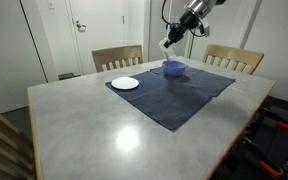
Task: Pick the clear bowl and pour its contents into the blue bowl
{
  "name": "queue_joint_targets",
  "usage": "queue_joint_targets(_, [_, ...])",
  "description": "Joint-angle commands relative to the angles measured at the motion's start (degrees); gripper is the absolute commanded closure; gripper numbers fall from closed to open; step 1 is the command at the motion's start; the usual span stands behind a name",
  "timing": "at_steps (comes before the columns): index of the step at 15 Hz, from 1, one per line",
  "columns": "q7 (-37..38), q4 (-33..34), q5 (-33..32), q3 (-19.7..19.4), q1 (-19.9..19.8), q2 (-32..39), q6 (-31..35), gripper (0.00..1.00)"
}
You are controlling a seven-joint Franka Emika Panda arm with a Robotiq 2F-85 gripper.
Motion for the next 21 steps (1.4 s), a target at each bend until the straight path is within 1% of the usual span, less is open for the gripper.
queue_joint_targets(1, [-9.0, -2.7, 7.3, 0.5, -1.4, -2.5, 1.0, 0.98])
queue_joint_targets(5, [-15.0, -3.2, 13.3, 0.1, -2.0, -3.1, 0.1, 0.98])
queue_joint_targets(10, [-15.1, -4.4, 19.2, -0.2, -3.1, -4.3, -3.9, 0.98])
queue_joint_targets(11, [-15.9, -4.4, 21.0, -3.3, -0.4, -4.4, -4.9, 0.98])
queue_joint_targets(13, [-18.0, -4.8, 23.7, -4.6, 0.2, -4.7, -6.2, 0.98])
queue_joint_targets(16, [-23.6, -5.4, 28.0, -6.8, 0.5, -5.0, -9.2, 0.98])
queue_joint_targets(21, [-30.3, -6.6, 32.8, -9.6, 0.6, -4.5, -14.3, 0.98])
